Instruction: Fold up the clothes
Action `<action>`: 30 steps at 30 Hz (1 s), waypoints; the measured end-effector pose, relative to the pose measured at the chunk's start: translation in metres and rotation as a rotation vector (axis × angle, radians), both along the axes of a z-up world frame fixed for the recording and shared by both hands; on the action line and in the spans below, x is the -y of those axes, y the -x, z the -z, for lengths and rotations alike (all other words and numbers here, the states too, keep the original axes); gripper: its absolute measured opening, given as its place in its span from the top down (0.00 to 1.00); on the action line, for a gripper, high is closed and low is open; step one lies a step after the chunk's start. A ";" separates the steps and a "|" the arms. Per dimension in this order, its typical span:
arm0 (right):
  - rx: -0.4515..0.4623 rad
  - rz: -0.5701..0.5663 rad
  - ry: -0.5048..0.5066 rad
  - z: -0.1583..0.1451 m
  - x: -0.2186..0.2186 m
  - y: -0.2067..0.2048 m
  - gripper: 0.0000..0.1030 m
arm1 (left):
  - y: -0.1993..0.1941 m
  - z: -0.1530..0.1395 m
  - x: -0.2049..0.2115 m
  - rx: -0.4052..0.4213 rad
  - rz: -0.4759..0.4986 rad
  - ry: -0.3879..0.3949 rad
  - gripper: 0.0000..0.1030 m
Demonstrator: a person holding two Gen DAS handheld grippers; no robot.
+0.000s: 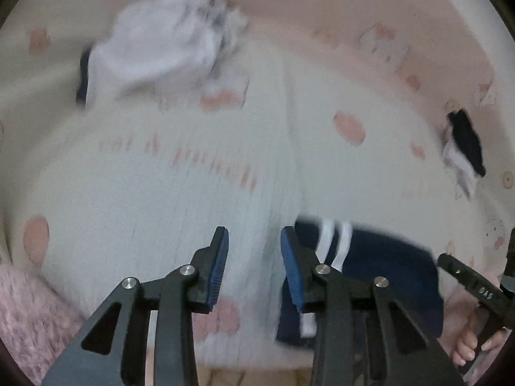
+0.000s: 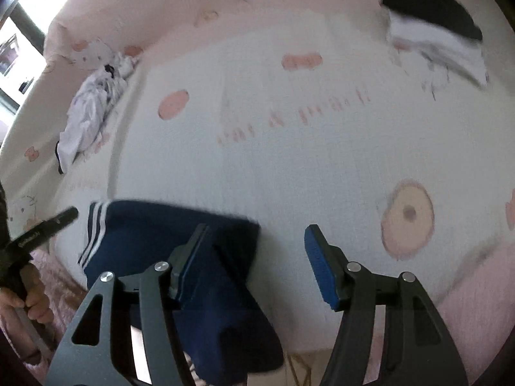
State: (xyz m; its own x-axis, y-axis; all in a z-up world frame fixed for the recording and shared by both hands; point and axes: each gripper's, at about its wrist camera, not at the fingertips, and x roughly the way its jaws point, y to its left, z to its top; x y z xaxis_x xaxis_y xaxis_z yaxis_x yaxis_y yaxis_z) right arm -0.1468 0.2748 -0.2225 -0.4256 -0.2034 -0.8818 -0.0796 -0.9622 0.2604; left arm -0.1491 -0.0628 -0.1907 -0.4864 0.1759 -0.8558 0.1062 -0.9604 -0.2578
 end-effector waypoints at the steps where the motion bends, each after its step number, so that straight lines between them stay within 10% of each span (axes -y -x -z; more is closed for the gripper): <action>1: -0.015 -0.011 -0.007 0.000 0.006 0.004 0.41 | 0.001 0.000 -0.005 -0.011 0.024 -0.011 0.66; 6: 0.041 -0.138 -0.145 0.021 0.044 0.004 0.41 | 0.010 0.024 -0.047 0.054 0.146 0.070 0.66; 11: 0.099 -0.144 -0.257 0.028 0.044 -0.008 0.40 | 0.007 0.032 -0.031 0.140 0.061 0.100 0.54; 16: 0.019 -0.085 -0.273 0.009 0.039 -0.014 0.40 | -0.006 0.019 -0.017 0.141 0.051 -0.011 0.54; 22: -0.073 -0.233 -0.252 0.001 0.072 -0.024 0.40 | -0.030 0.016 -0.060 0.143 0.219 0.107 0.54; 30: 0.092 -0.173 -0.336 0.022 0.055 -0.019 0.39 | -0.037 0.018 -0.029 0.207 0.103 0.096 0.43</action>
State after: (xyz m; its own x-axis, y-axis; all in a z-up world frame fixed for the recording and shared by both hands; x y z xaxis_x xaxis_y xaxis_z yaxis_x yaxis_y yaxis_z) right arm -0.1280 0.2194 -0.2443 -0.3259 0.0414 -0.9445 0.0833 -0.9939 -0.0723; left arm -0.1125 -0.0339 -0.2088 -0.2826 0.1282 -0.9506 0.0478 -0.9879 -0.1474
